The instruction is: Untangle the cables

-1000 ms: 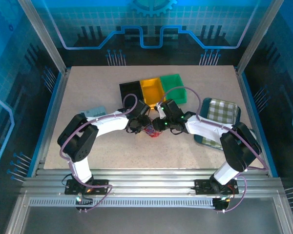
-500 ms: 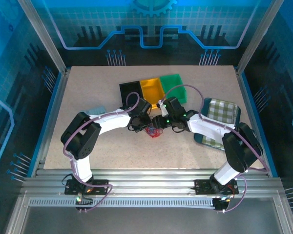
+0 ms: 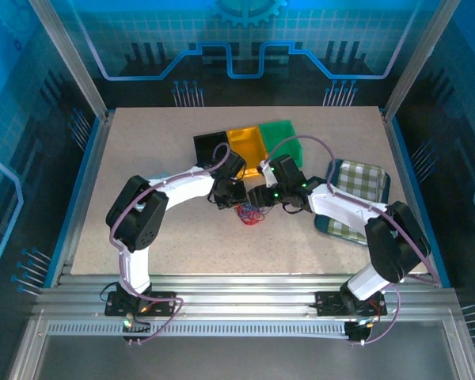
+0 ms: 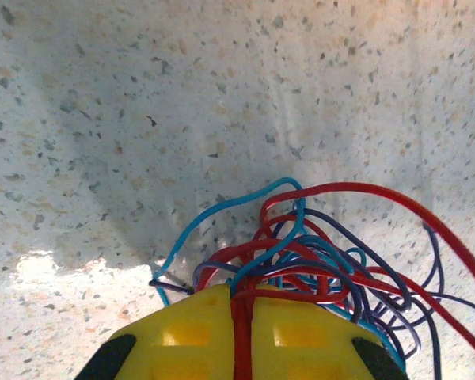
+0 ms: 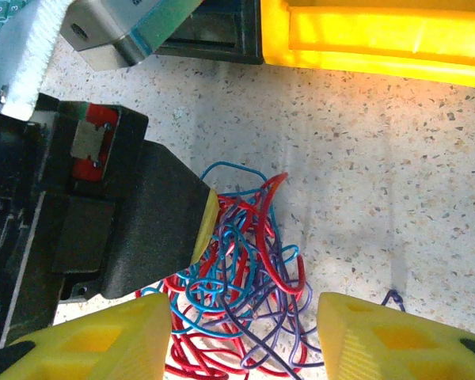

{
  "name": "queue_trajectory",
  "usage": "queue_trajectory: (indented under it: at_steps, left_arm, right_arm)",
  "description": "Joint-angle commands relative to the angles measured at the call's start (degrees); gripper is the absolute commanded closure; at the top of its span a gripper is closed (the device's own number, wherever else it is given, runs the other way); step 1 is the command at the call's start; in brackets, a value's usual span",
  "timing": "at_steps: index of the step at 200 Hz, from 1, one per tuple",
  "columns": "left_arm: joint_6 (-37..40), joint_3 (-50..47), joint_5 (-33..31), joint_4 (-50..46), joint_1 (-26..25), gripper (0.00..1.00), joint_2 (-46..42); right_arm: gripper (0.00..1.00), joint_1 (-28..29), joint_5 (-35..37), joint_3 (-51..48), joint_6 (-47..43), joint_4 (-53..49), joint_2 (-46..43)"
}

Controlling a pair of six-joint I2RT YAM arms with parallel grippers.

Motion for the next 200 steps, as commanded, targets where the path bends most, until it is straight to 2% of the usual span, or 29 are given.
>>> queue_trajectory:
  at_steps: [1,56,96,117,165,171,200]
  left_arm:
    - [3.9,2.3,1.9,-5.4,0.6,1.0,1.2]
    - [3.9,3.4,2.3,-5.5,1.2,1.0,1.4]
    - [3.9,4.6,2.0,-6.0,1.3,1.0,2.1]
    - [3.7,4.7,2.0,-6.2,1.3,1.0,2.4]
    - [2.4,3.9,1.6,-5.7,1.3,1.0,2.3]
    - [2.0,3.7,1.5,-5.6,1.3,1.0,2.2]
    - [-1.1,1.7,0.8,-3.9,1.3,1.0,1.7]
  right_arm:
    - [0.48,-0.6,-2.0,0.4,-0.8,-1.6,1.2]
    - [0.49,0.2,-4.8,-2.6,0.0,-0.6,0.8]
    - [0.54,1.1,-5.6,-4.0,0.2,0.3,1.0]
    - [0.62,1.2,-4.5,-4.2,0.7,0.5,1.0]
    - [0.98,0.6,-0.8,-4.3,1.8,1.5,0.8]
    - [1.0,0.4,0.0,-4.5,2.2,1.6,0.4]
    - [1.0,-0.4,5.3,-5.4,4.6,3.3,-3.8]
